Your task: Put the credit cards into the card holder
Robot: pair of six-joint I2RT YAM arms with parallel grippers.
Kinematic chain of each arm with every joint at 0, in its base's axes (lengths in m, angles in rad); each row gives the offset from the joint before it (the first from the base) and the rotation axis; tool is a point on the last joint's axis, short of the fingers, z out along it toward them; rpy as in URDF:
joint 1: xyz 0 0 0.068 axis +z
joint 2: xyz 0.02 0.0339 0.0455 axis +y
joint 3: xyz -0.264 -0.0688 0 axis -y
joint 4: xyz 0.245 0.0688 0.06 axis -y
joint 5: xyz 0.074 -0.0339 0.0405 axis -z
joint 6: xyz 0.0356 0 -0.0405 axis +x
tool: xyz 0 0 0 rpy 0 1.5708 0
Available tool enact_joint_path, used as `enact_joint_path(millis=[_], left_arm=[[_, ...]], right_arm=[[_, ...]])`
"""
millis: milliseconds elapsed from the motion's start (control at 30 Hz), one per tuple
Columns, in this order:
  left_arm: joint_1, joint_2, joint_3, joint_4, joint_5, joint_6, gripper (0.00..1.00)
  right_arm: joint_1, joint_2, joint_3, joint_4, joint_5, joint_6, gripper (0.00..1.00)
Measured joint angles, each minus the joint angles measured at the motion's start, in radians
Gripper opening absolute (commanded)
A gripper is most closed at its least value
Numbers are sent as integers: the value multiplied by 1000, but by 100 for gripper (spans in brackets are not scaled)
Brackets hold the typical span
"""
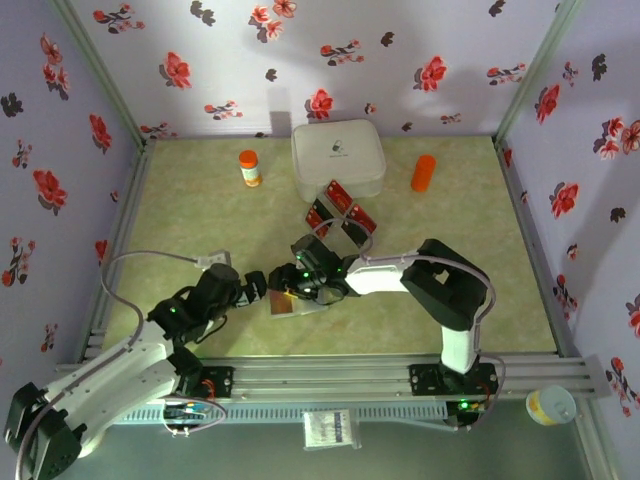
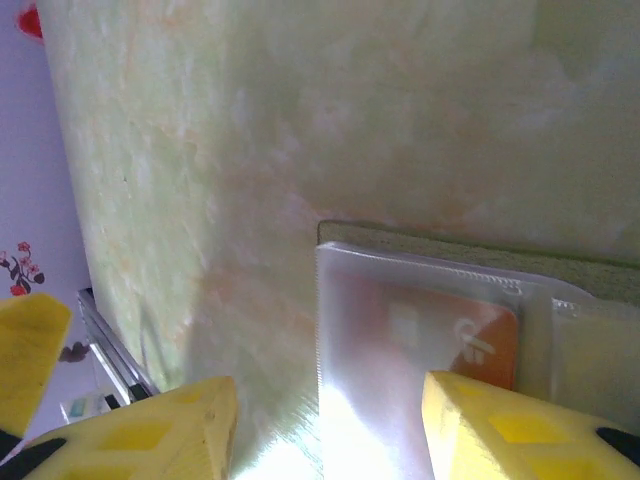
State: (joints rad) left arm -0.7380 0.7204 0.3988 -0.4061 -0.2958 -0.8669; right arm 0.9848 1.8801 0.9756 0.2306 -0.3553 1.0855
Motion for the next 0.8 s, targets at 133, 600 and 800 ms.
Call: enact_joint_path(millis=[133, 600, 800], left_arm=[[2, 0, -15, 0, 4, 0, 100], [3, 60, -29, 36, 70, -11, 100], [3, 103, -29, 67, 96, -11, 100]], right_arm=[[0, 0, 0, 10, 11, 5, 53], [-7, -47, -44, 25, 58, 16, 35], [-16, -59, -55, 2, 75, 1, 6]])
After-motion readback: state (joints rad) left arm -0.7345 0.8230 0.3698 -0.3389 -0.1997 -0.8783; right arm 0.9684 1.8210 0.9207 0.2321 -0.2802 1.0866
